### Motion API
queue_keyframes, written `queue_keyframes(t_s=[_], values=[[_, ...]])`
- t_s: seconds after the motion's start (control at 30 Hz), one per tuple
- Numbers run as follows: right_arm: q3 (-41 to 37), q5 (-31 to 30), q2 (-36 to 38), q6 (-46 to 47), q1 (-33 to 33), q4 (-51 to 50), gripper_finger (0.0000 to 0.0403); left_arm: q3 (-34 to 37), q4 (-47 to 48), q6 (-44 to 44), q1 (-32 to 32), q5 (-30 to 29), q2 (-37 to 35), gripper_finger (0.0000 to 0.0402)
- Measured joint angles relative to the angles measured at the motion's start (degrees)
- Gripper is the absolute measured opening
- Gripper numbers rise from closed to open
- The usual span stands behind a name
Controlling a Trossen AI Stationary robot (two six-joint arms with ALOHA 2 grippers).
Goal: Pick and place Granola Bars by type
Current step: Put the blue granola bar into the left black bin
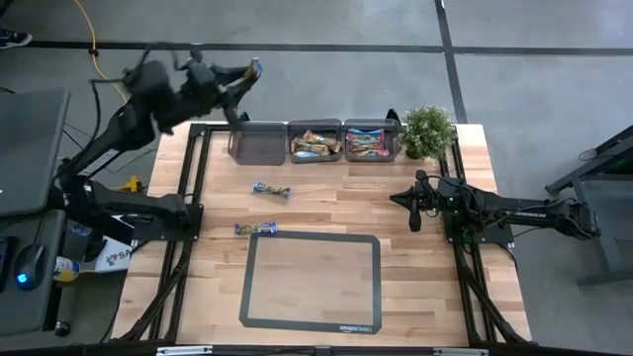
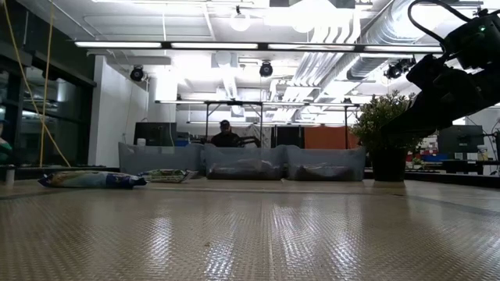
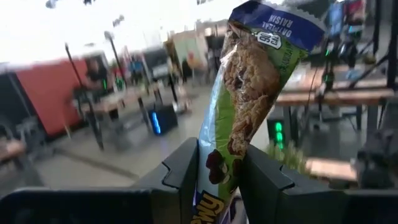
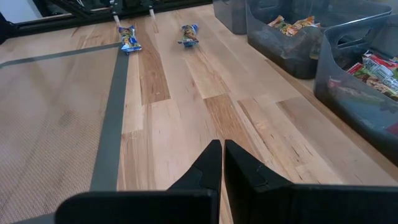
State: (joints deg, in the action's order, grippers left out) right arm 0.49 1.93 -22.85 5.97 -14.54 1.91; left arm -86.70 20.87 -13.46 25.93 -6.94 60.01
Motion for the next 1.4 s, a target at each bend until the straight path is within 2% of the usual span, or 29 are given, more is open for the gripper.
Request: queue_keyframes(t_s=[0.2, 0.47, 0.7, 0.87, 1.0, 1.2, 1.4], values=[[0.0, 0.0, 0.0, 0.0, 0.0, 0.0, 0.0, 0.1, 5.6, 3.7, 13.4, 12.1, 4.4, 0.0101], [0.0, 0.0, 0.0, 0.0, 0.0, 0.0, 0.0, 0.2, 14.7, 3.4, 29.0, 29.0, 10.4, 0.0101], [0.0, 0.0, 0.0, 0.0, 0.0, 0.0, 0.0, 0.2, 18.8, 2.8, 36.4, 36.4, 16.5, 0.0101], [0.0, 0.0, 0.0, 0.0, 0.0, 0.0, 0.0, 0.2, 26.5, -0.7, 38.4, 37.4, 20.8, 0.0101], [0.0, 0.0, 0.0, 0.0, 0.0, 0.0, 0.0, 0.2, 31.0, -4.6, 38.2, 33.5, 24.0, 0.0101], [0.0, 0.0, 0.0, 0.0, 0.0, 0.0, 0.0, 0.2, 34.4, -7.8, 37.0, 30.6, 27.7, 0.0101], [0.0, 0.0, 0.0, 0.0, 0.0, 0.0, 0.0, 0.2, 34.6, -10.4, 34.7, 27.9, 28.5, 0.0101]])
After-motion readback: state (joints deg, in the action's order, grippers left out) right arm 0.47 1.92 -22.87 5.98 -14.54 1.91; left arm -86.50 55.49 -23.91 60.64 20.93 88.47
